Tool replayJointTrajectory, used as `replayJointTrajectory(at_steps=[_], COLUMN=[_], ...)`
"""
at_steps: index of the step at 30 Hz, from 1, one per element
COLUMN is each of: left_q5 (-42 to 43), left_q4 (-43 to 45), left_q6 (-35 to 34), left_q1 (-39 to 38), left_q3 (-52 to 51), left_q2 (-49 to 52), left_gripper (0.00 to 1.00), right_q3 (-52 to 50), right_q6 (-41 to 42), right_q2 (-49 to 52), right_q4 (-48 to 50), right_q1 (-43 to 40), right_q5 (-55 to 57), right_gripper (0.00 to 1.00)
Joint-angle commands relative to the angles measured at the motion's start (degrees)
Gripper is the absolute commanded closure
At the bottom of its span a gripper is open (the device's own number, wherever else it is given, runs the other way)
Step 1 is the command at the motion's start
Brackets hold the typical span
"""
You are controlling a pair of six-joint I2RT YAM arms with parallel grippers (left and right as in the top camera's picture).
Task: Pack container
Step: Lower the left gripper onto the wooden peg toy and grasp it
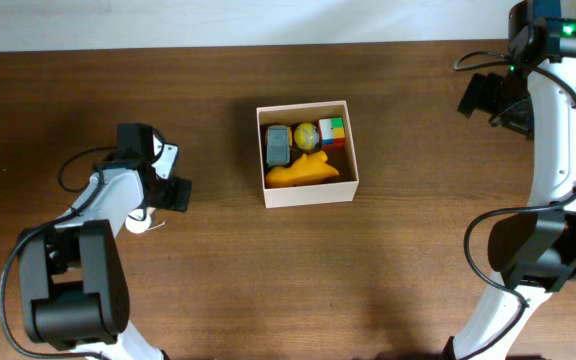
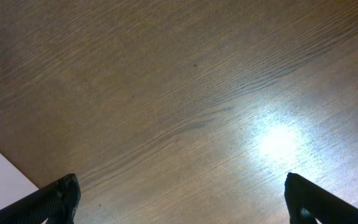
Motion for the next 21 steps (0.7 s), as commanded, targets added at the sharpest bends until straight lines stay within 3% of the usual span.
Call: replayJointTrajectory(at_steps=[1, 3, 5, 7, 16, 21], left_q5=[0.8, 0.9, 0.9, 0.9, 0.9, 0.9], left_q4=[0.5, 0.5, 0.3, 0.0, -1.7, -3.7], left_q6=[1.5, 1.3, 0.8, 0.8, -0.5, -7.1], left_q1=[0.1, 0.1, 0.1, 0.1, 0.1, 0.1], left_q3=[-1.3, -1.3, -1.3, -1.3, -1.3, -1.3], left_q2=[-0.9, -0.9, -0.9, -0.9, -0.9, -0.9], left_gripper=[0.11, 0.27, 0.51, 0.68, 0.69, 0.72], right_q3=[0.9, 0.9, 0.9, 0.9, 0.9, 0.9], right_q6=[0.7, 0.7, 0.7, 0.7, 0.7, 0.7], right_q2=[-1.6, -1.6, -1.6, -1.6, -1.6, -1.6], right_q4=[0.0, 0.0, 0.0, 0.0, 0.0, 0.0], right_q1=[-0.2, -0.2, -0.2, -0.2, -0.2, -0.2], right_q5=[0.2, 0.2, 0.2, 0.2, 0.2, 0.2], right_gripper=[0.01, 0.01, 0.01, 0.01, 0.01, 0.01])
